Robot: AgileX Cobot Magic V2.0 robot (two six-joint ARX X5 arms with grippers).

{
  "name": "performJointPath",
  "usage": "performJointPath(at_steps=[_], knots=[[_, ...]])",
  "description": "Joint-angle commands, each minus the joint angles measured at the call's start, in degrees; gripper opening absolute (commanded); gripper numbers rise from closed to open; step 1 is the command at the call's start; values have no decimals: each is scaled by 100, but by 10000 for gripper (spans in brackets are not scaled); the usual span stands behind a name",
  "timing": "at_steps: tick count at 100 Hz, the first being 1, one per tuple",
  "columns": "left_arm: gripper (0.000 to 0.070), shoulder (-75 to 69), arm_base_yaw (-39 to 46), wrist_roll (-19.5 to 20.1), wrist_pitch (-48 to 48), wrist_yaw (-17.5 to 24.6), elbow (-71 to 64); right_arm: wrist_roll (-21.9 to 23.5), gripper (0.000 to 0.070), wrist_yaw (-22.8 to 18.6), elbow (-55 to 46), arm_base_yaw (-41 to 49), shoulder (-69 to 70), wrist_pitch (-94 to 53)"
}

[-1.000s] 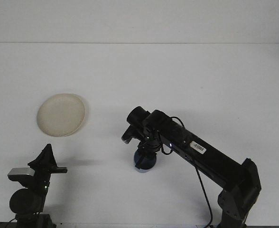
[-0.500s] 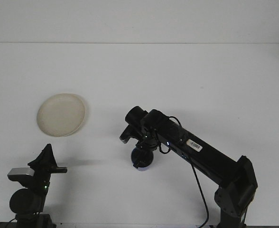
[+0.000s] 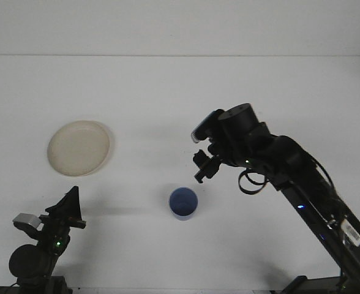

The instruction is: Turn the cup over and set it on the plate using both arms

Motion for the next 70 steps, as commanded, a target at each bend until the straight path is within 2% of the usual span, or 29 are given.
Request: performJointPath(at_steps=[1,12,27,44,60,64,70], knots=[[13,92,0,-90,-48,332,293,118,379,-2,-175,-74,-293,291],[13,437,0,-4,-656,444,887,122,379,22,-1027,-382,-1016,970],[13,1399,-2,466,-1182,820,1840,129,379,4,-2820,-778,-2269,2503],[13,2876,-39,1172,-1681,1309,3123,271,376,50,-4776,-1200,-3748,4197],[21,4214,-297,1950,-2312,1709,4299,262,375,382,-5947,-1563,-4865,4564],[57,4511,-393,2083,-2481,1786,4566,267,375,470,-6159,-1648,-5082,4562],[206,4944,-566,2225,-2708,1825,4935,264,375,579,-6437,-1777,-5399,4557]])
